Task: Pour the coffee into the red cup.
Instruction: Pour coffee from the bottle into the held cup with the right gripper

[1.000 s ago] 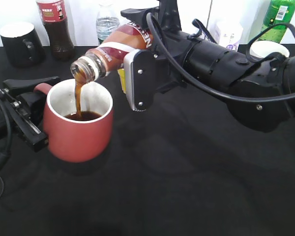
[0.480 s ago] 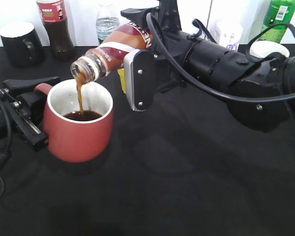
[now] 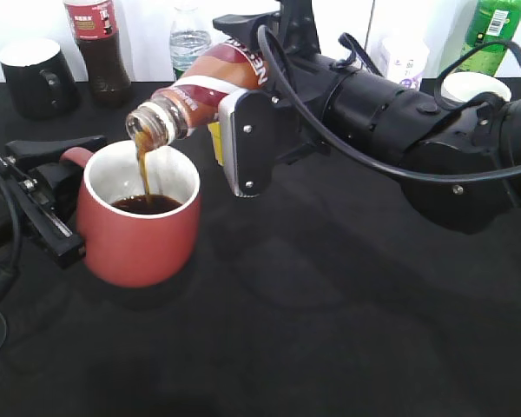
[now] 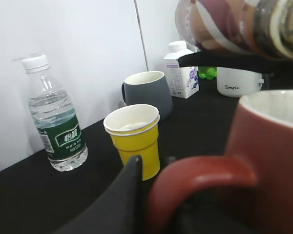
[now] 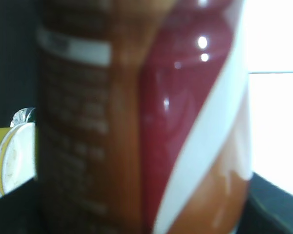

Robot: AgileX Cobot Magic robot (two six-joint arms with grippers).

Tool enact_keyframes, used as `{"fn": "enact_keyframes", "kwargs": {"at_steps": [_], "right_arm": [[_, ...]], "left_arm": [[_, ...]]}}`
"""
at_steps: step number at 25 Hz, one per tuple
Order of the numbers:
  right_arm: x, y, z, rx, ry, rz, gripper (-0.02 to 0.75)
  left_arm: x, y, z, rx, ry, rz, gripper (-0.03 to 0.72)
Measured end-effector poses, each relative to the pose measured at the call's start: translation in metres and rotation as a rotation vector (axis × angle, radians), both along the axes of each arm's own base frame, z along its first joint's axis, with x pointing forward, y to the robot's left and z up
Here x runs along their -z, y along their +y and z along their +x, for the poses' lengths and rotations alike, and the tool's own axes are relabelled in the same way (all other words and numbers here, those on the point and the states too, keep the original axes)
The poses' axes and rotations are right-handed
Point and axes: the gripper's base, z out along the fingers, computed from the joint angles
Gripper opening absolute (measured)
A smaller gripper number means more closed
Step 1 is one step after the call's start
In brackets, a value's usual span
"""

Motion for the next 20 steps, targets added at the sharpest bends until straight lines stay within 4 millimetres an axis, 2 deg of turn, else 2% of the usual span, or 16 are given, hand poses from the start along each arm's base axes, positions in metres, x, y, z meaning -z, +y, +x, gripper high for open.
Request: {"fn": "enact_keyframes", "kwargs": {"at_steps": [20], "right_arm": [[-0.0016,0.0003,0.0004,0.000,-0.012,0.003,0.527]], "left_arm": [[0.0001,0.0000,0.0000,0.001,0.001,0.001,0.102]]}}
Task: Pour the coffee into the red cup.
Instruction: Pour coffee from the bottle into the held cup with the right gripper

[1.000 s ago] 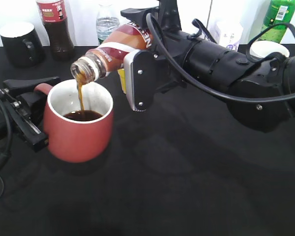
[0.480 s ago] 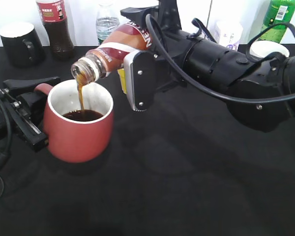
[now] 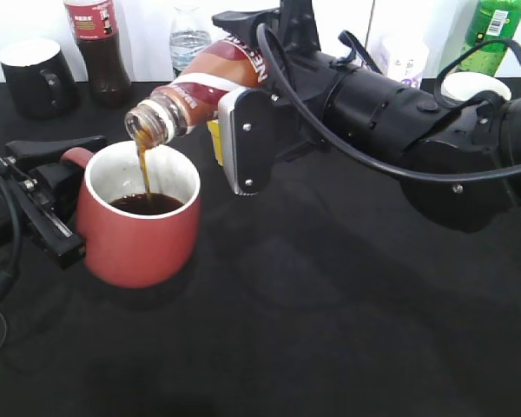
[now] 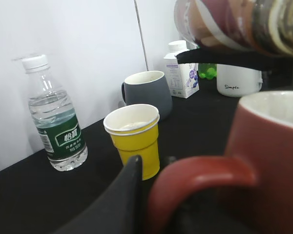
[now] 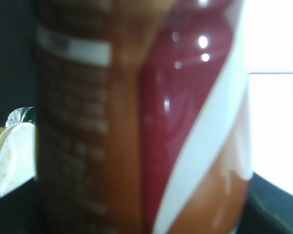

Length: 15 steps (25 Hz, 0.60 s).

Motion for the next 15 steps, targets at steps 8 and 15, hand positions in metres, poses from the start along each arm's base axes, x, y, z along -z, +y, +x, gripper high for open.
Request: {"fn": "enact_keyframes", "kwargs": {"at_steps": [8,15], "right_arm": [[0.0000,0.0001,-0.0001,-0.001,-0.009,-0.009,0.527],[0.0000,0.0002,-0.0002,-0.002,-0.023,-0.024,0.527]], "left_arm": [[0.0002,0.0000,0.0000,0.000,0.001,0.001,0.102],[0.0002,0.0000,0.0000,-0.001,0.001,0.002,0.102]]}}
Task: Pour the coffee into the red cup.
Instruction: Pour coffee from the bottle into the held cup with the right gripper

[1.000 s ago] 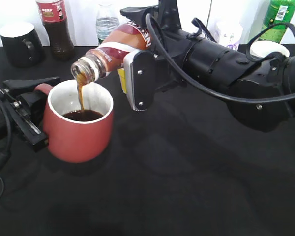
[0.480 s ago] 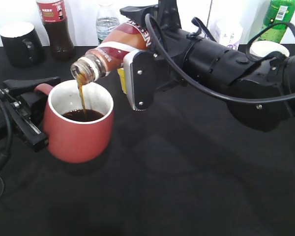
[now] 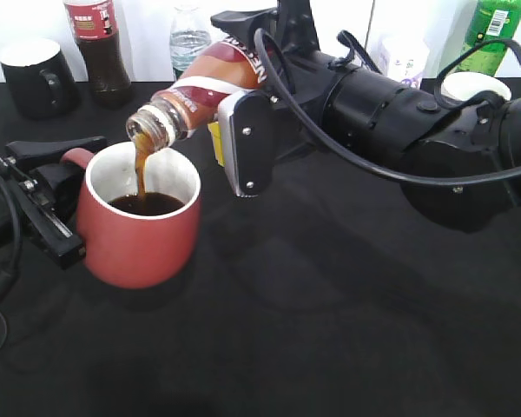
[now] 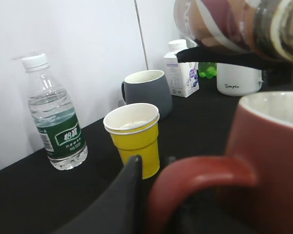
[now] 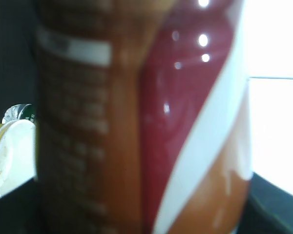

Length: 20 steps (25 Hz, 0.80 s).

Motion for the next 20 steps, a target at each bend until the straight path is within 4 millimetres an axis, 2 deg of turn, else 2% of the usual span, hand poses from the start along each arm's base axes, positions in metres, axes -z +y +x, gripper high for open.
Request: {"fn": "enact_keyframes", "kwargs": {"at_steps": [20], "right_arm": [[-0.0005,0.0000,0.0000,0.000,-0.018,-0.010,0.527]], "left_arm": [[0.0001,0.0000,0.0000,0.001,0.001,0.001,0.102]]}}
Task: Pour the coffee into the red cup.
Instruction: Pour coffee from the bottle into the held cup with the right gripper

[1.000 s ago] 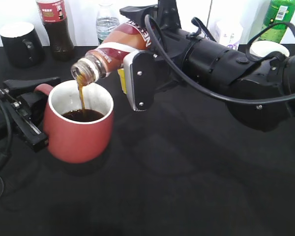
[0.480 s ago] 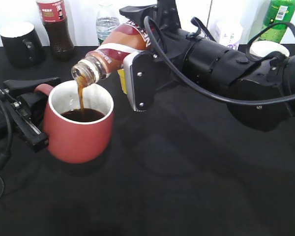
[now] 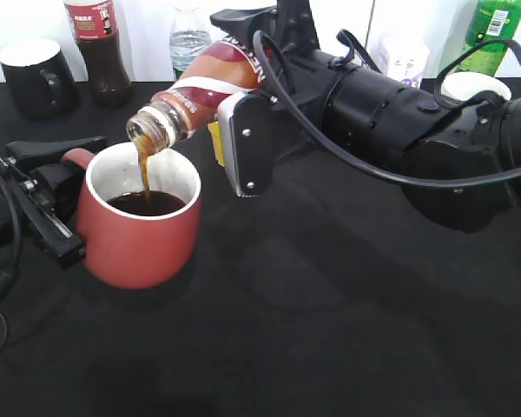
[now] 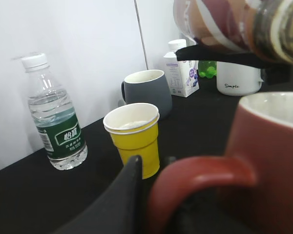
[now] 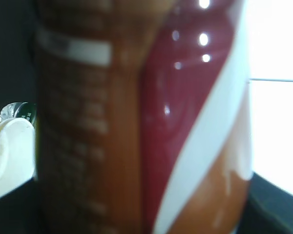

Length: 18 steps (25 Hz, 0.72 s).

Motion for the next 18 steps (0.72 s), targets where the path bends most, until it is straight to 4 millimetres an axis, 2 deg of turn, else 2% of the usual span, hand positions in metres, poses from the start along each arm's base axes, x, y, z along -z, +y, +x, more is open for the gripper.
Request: {"fn": "enact_keyframes", "kwargs": {"at_steps": [18], "right_arm": [[-0.0001,0.0000,0.0000,0.000,-0.003,-0.002,0.527]], "left_arm": [[0.0000,-0.0001,-0.0001,0.001,-0.001,0.001,0.102]]}}
